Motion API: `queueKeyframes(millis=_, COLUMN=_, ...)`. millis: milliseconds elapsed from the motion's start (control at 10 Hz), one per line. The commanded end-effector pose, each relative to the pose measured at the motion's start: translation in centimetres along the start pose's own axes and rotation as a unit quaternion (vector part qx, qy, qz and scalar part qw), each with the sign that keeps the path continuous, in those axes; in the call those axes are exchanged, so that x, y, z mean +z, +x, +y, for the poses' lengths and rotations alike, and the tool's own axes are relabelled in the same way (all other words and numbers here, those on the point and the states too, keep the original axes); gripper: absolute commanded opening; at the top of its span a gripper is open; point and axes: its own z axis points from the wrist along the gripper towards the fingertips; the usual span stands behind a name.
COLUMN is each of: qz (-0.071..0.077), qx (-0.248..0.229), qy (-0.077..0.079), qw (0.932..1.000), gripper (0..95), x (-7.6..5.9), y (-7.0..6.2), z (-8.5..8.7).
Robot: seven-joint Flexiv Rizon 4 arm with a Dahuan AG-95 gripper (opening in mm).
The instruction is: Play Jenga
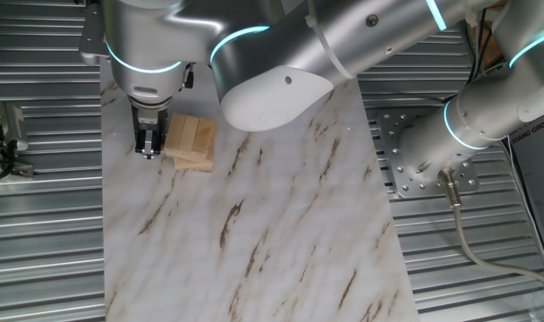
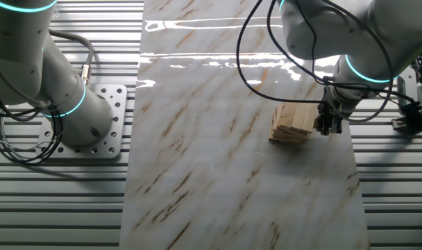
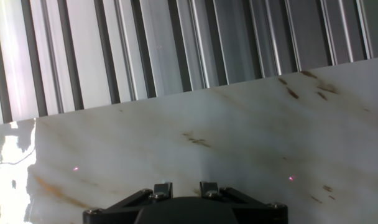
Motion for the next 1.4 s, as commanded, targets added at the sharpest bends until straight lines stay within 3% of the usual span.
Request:
queueKeyframes(millis=100, qz=0.0, qx=-0.001, qy=0.0, qw=1.0, gripper=0.0, x=0.09, y=-0.03, z=-0.02)
queueKeyframes(millis=1400, qz=0.001, qx=-0.003, qy=0.002, qw=1.0, gripper=0.0, x=0.23, y=-0.49, z=0.02)
